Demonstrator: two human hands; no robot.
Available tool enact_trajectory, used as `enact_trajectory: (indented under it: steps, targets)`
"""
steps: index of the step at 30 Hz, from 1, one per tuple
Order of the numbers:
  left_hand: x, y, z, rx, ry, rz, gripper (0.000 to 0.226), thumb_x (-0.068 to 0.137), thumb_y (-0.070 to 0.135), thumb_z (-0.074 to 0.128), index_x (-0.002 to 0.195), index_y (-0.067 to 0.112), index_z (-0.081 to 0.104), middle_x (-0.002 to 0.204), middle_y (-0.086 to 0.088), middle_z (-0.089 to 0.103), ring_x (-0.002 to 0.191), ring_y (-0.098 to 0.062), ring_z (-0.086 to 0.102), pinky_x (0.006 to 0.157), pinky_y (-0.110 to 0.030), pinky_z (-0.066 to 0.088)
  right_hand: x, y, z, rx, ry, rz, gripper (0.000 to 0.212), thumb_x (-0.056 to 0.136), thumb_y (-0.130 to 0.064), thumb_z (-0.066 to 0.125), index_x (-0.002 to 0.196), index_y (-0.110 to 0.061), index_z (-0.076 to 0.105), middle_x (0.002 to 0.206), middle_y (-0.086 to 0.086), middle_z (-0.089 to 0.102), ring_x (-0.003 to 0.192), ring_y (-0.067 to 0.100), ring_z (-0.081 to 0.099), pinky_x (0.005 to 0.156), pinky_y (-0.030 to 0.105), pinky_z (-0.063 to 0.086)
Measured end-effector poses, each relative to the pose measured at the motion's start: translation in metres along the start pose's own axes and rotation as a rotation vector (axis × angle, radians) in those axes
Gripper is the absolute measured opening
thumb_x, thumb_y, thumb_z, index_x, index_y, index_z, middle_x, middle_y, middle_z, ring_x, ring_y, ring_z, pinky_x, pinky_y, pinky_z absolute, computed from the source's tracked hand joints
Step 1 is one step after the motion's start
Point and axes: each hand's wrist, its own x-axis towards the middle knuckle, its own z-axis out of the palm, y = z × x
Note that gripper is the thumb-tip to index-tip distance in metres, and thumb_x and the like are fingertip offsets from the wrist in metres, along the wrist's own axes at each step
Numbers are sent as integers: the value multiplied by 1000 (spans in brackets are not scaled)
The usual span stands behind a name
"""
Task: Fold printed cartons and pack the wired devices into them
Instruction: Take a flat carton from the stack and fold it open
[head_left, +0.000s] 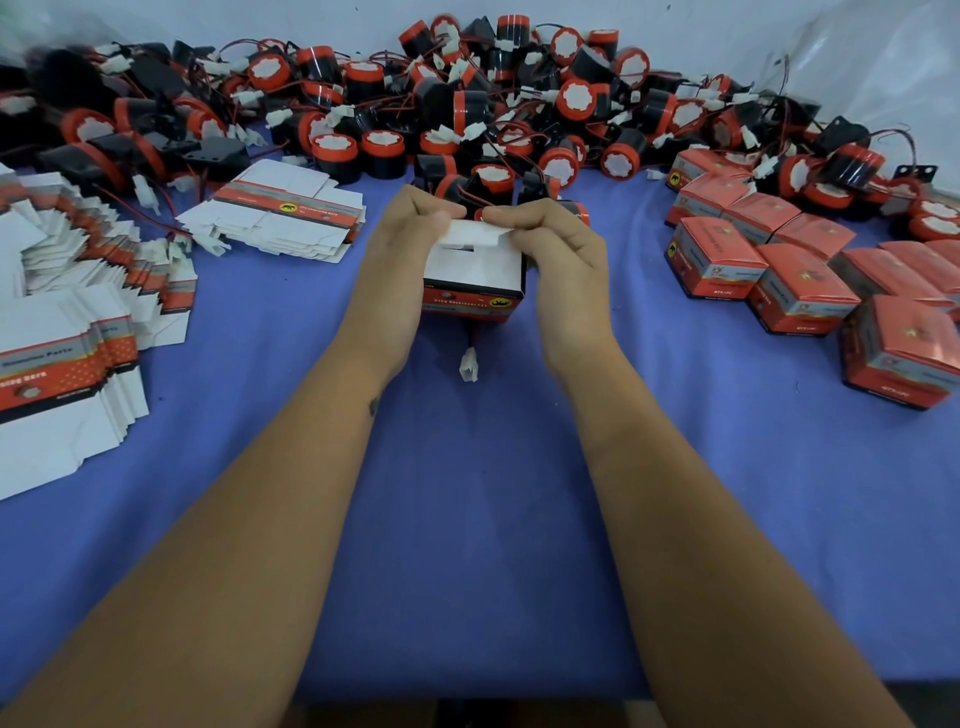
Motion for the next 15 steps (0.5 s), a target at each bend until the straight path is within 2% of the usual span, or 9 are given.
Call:
enact_trajectory:
  steps: [2,3,6,9,11,15]
  targets:
    - [-1,-2,-2,47,-3,8,14,94,13,47,98,21,58,89,12,64,76,5,62,61,-16,50,-1,0,-2,65,-19,43,30,90,4,43,91,-4,72,94,3,71,96,15,65,85,25,53]
    - [-1,-2,-2,59,7,10,17,96,10,47,101,22,59,91,12,64,77,5,62,61,-16,50,-2,0,-2,52,-29,56,28,92,2,45,96,-4,72,98,5,71,97,15,66,84,24,53]
    - [-1,-2,-3,32,28,-3,21,97,9,45,104,24,58,93,13,64,76,6,63,61,-16,51,-5,3,1,-123,-79,34,30,94,4,49,114,-11,65,108,1,65,88,-4,61,76,14,49]
    - [-1,-1,-4,0,14,-42,30,92,8,40,113,23,55,101,8,62,74,6,64,57,-16,50,-5,3,4,-202,-53,38,34,93,1,51,121,-17,60,113,-1,63,89,-5,59,74,12,48]
    - [0,-1,-4,10,22,-77,35,92,4,40,116,24,56,101,6,63,72,5,65,54,-15,49,-4,4,4,-239,-5,46,35,91,1,54,120,-17,58,108,-3,64,87,-3,60,73,12,49]
    - [0,-2,-5,96,40,-38,35,87,-2,49,107,24,62,102,2,66,81,-4,66,58,-17,51,-4,2,3,-348,21,-7,28,84,3,55,103,-16,63,95,-3,65,79,1,58,67,13,48]
